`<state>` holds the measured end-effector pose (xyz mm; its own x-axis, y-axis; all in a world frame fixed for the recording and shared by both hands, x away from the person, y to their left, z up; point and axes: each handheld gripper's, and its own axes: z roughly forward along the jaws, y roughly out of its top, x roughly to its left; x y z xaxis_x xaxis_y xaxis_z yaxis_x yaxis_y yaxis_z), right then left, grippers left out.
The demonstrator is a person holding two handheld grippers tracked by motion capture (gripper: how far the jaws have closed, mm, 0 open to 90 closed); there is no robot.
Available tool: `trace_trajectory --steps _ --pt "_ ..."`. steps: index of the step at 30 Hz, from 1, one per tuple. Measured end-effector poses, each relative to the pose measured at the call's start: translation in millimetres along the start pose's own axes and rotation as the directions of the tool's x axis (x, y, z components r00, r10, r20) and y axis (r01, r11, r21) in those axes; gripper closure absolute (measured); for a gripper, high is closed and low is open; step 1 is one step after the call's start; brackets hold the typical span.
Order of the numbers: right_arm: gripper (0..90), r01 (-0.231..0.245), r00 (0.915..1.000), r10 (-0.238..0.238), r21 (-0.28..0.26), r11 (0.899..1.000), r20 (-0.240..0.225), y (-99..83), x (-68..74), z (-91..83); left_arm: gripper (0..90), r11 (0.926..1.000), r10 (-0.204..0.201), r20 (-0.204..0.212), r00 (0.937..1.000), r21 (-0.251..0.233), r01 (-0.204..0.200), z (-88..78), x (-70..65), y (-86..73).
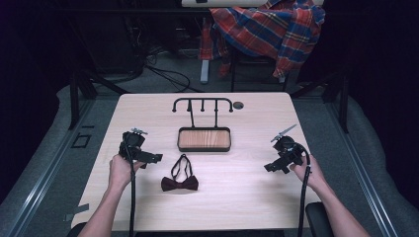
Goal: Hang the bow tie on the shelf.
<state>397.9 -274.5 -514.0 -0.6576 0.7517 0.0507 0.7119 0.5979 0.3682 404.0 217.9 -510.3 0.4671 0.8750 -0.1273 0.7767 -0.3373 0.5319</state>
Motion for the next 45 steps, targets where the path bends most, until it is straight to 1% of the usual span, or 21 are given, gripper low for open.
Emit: trace_trajectory --steps 1,2,3,5,6,10,18,23,24,26,28,31,32,33,35,36,38,39,42,44,45 --pt "15.4 -0.01 0.9999 0.01 -0.009 1.0 0.001 -0.3 0.3 1.0 0.5 1.0 0.001 0.003 1.0 0.002 -0.001 1.6 -1.7 1.4" --pt "15.4 -0.056 0.9984 0.056 -0.065 0.996 -0.012 -2.2 3.1 4.6 0.2 1.0 0.006 0.008 1.0 0.004 -0.006 3.1 -2.7 2.4" --pt "15.4 -0.057 0.9983 0.056 -0.066 0.996 -0.013 -2.2 3.0 4.7 0.1 0.9999 0.009 0.012 0.9999 0.01 -0.009 4.9 -4.6 3.8" --pt "15.4 -0.054 0.9985 0.054 -0.063 0.997 -0.009 -2.1 3.2 4.7 0.4 0.9997 0.019 0.015 0.9997 0.016 -0.02 8.8 -8.5 6.3" --pt "15.4 -0.019 0.9998 0.019 -0.017 1.0 -0.007 -0.5 0.9 1.6 0.4 0.9995 0.025 0.019 0.9995 0.019 -0.025 10.7 -10.7 7.8" --pt "15.4 -0.03 0.9995 0.03 -0.029 0.999 -0.011 -1.3 1.3 2.3 1.5 0.9992 0.028 0.023 0.9993 0.029 -0.029 15.5 -16.0 10.6" --pt "15.4 -0.017 0.9998 0.017 -0.014 1.0 -0.014 -1.0 0.7 1.3 0.1 0.9987 0.025 0.026 0.9993 0.043 -0.026 22.3 -20.5 12.8" --pt "15.4 -0.015 0.9998 0.015 -0.014 1.0 -0.014 -1.0 0.9 2.2 0.5 0.9976 0.051 0.028 0.9983 0.045 -0.052 27.8 -26.7 15.5" --pt "15.4 -0.017 0.9998 0.016 -0.016 1.0 -0.013 -1.1 1.1 2.3 5.1 0.9976 0.057 0.027 0.998 0.036 -0.058 28.5 -28.5 16.3" --pt "15.4 -0.008 0.9999 0.008 -0.008 1.0 -0.012 -1.0 0.6 1.8 5.7 0.9981 0.055 0.048 0.9974 0.024 -0.056 30.5 -31.5 18.5" --pt "15.4 -0.018 0.9997 0.017 -0.017 1.0 -0.017 -1.3 1.0 2.0 12.6 0.9981 0.056 0.064 0.9964 0.02 -0.058 32.7 -33.9 20.4" --pt "15.4 -0.006 0.9998 0.006 -0.003 1.0 -0.019 -1.1 0.0 1.0 16.0 0.9968 0.065 0.086 0.9942 0.041 -0.069 38.5 -36.7 21.9" --pt "15.4 -0.015 0.9996 0.015 -0.01 1.0 -0.023 -1.6 0.5 1.4 20.5 0.9965 0.063 0.098 0.9933 0.05 -0.068 42.8 -37.4 22.4" --pt "15.4 -0.02 0.9996 0.02 -0.013 1.0 -0.022 -1.7 0.5 1.7 23.9 0.996 0.066 0.097 0.9931 0.054 -0.072 44.6 -38.0 22.8" --pt "15.4 -0.009 0.9998 0.009 0.001 1.0 -0.017 -1.5 -0.7 1.1 25.5 0.9956 0.068 0.093 0.9934 0.059 -0.073 46.0 -38.8 23.2" --pt "15.4 -0.032 0.9994 0.031 -0.024 0.999 -0.014 -2.6 0.6 2.8 29.9 0.9952 0.068 0.094 0.9932 0.063 -0.074 48.5 -40.7 23.7" --pt "15.4 -0.03 0.9993 0.029 -0.023 0.999 -0.023 -2.5 0.1 2.7 32.3 0.9953 0.065 0.1 0.9929 0.065 -0.072 49.6 -41.7 23.9" --pt "15.4 -0.012 0.9997 0.012 -0.002 1.0 -0.022 -1.7 -1.3 1.4 34.1 0.9948 0.068 0.102 0.9925 0.069 -0.075 50.1 -42.1 24.2" --pt "15.4 -0.024 0.9996 0.024 -0.016 1.0 -0.013 -2.3 0.1 2.4 43.5 0.9928 0.073 0.098 0.9925 0.087 -0.082 53.6 -45.1 25.0" --pt "15.4 -0.035 0.9993 0.034 -0.028 0.999 -0.018 -2.6 1.1 2.8 46.0 0.9914 0.077 0.099 0.9921 0.097 -0.087 55.9 -46.4 25.5" --pt "15.4 -0.021 0.9996 0.021 -0.013 1.0 -0.02 -2.0 0.0 1.6 49.2 0.9913 0.073 0.101 0.9922 0.102 -0.084 56.3 -47.3 25.5"
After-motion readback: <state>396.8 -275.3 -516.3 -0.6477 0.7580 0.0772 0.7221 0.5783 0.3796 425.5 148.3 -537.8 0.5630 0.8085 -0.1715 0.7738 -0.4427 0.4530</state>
